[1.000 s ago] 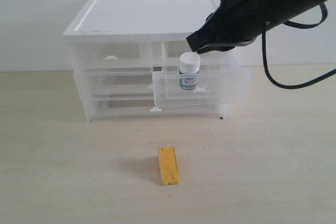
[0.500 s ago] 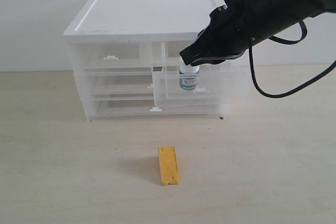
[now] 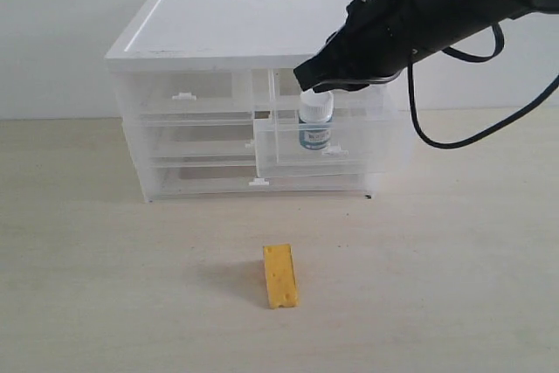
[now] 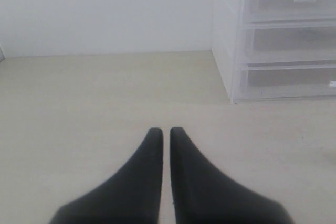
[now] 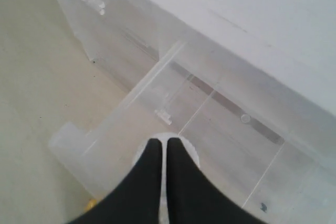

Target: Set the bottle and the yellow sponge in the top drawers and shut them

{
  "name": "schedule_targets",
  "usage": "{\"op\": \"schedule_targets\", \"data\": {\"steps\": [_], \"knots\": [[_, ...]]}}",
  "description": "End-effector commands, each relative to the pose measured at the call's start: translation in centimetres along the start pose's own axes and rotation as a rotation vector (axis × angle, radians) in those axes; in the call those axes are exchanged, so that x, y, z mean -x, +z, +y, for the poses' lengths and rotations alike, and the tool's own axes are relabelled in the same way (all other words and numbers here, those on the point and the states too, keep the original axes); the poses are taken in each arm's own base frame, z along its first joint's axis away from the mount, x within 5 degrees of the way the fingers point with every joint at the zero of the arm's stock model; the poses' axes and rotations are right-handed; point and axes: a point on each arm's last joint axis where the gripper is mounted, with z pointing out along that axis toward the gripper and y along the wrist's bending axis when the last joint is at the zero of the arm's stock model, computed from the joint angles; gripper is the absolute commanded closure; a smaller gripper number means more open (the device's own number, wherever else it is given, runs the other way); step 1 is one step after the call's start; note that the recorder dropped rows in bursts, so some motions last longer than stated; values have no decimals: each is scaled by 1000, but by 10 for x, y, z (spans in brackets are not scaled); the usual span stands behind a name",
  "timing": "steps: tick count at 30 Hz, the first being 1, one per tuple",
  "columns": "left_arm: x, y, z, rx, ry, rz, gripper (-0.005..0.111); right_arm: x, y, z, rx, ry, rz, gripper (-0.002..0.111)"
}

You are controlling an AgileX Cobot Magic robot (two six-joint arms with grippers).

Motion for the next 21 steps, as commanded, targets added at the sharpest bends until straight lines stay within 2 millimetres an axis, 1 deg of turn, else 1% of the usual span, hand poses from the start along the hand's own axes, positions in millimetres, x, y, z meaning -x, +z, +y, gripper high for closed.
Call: {"op": "schedule_targets", "data": {"steps": [1, 3, 5, 11, 16, 21], "knots": [[0, 0, 0, 2, -7, -7, 102, -6, 13, -7, -34, -46, 35, 108], [0, 0, 0, 2, -7, -7, 102, -8, 11, -14, -69, -42, 52, 108], [0, 0, 0, 2, -7, -7, 102, -12, 4, -28, -102, -18, 72, 108], [0, 0, 0, 2, -7, -7, 102, -19, -10, -56, -149, 43, 86, 108], [0, 0, 0, 2, -7, -7, 102, -12, -21, -53, -163, 40, 42, 108], [0, 0, 0, 2, -7, -7, 102, -4, -42, -44, -150, 39, 21, 108]]}}
